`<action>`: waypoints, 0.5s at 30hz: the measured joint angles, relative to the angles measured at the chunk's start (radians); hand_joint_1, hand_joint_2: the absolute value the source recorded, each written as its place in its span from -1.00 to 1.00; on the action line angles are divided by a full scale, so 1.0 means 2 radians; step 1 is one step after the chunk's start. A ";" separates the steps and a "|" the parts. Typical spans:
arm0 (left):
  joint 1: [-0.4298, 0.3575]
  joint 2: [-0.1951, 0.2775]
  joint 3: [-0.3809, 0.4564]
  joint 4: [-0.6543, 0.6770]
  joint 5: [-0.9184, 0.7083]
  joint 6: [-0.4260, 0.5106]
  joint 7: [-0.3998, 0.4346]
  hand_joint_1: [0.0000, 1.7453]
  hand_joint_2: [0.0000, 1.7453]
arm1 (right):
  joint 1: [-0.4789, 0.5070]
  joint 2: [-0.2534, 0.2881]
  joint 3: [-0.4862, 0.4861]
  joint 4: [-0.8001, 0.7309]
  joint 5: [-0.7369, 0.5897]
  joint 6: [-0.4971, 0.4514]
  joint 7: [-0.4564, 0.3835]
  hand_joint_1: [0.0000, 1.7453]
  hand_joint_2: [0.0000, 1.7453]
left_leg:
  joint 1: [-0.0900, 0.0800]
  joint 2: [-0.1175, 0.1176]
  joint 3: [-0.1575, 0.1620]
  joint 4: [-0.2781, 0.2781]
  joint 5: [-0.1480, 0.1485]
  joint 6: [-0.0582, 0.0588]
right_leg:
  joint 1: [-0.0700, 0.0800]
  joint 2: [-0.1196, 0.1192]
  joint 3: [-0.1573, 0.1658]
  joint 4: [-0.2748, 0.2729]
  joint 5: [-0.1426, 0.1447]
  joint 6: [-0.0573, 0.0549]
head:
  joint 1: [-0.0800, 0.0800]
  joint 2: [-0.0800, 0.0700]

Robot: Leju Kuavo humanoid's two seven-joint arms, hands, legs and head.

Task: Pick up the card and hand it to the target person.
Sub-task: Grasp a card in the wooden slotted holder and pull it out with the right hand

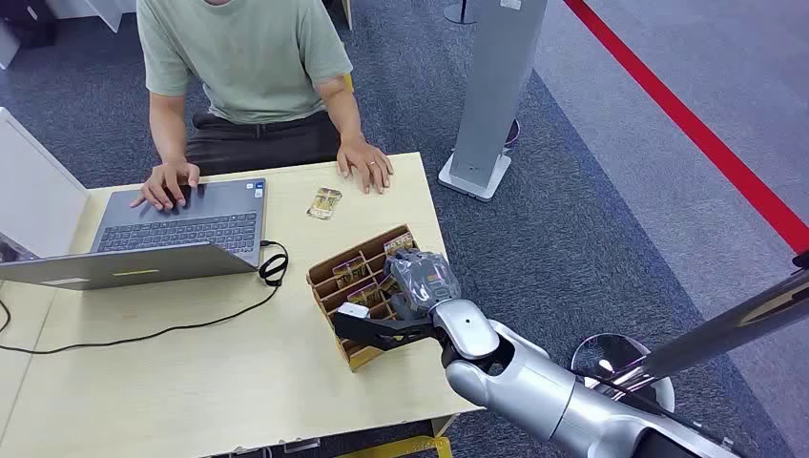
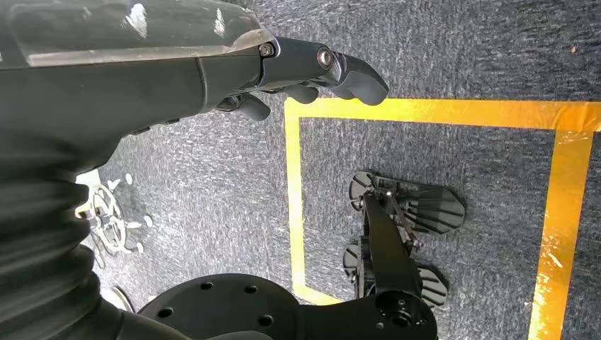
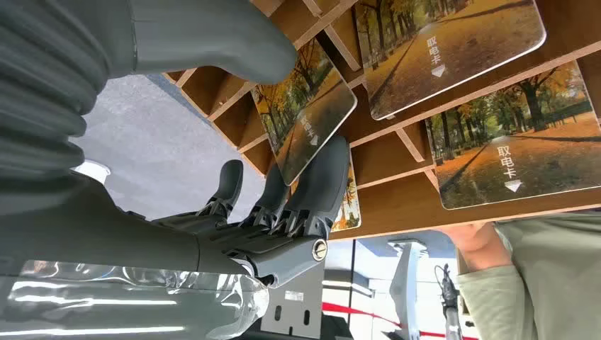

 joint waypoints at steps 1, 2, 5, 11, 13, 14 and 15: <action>0.000 0.000 0.000 0.000 0.000 0.000 0.000 -1.00 1.00 | 0.000 0.000 0.000 0.000 0.000 0.000 0.000 0.21 1.00 | 0.000 0.000 0.000 0.000 0.000 0.000 | 0.000 0.000 0.000 0.000 0.000 0.000 | 0.000 0.000; 0.000 0.000 0.000 0.000 0.000 0.000 0.000 -1.00 1.00 | 0.000 0.000 0.001 0.000 0.000 0.000 0.000 0.25 1.00 | 0.000 0.000 0.000 0.000 0.000 0.000 | 0.000 0.000 0.000 0.000 0.000 0.000 | 0.000 0.000; 0.000 0.000 0.000 0.000 0.000 0.000 0.000 -1.00 1.00 | 0.000 0.000 0.002 0.001 -0.002 0.000 0.000 0.56 1.00 | 0.000 0.000 0.000 0.000 0.000 0.000 | 0.000 0.000 0.000 0.000 0.000 0.000 | 0.000 0.000; 0.000 0.000 0.000 0.000 0.000 0.000 0.000 -1.00 1.00 | 0.000 0.000 0.002 0.001 -0.003 0.000 0.001 0.71 1.00 | 0.000 0.000 0.000 0.000 0.000 0.000 | 0.000 0.000 0.000 0.000 0.000 0.000 | 0.000 0.000; 0.000 0.000 0.000 0.000 0.000 0.000 0.000 -1.00 1.00 | -0.001 0.000 0.002 0.001 -0.004 0.000 0.001 0.66 1.00 | 0.000 0.000 0.000 0.000 0.000 0.000 | 0.000 0.000 0.000 0.000 0.000 0.000 | 0.000 0.000; 0.000 0.000 0.000 0.000 0.000 0.000 0.000 -1.00 1.00 | -0.001 0.000 0.002 0.001 -0.004 0.000 0.001 0.63 1.00 | 0.000 0.000 0.000 0.000 0.000 0.000 | 0.000 0.000 0.000 0.000 0.000 0.000 | 0.000 0.000; 0.000 0.000 0.000 0.000 0.000 0.000 0.000 -1.00 1.00 | -0.001 0.000 0.002 0.001 -0.005 0.000 0.001 0.62 1.00 | 0.000 0.000 0.000 0.000 0.000 0.000 | 0.000 0.000 0.000 0.000 0.000 0.000 | 0.000 0.000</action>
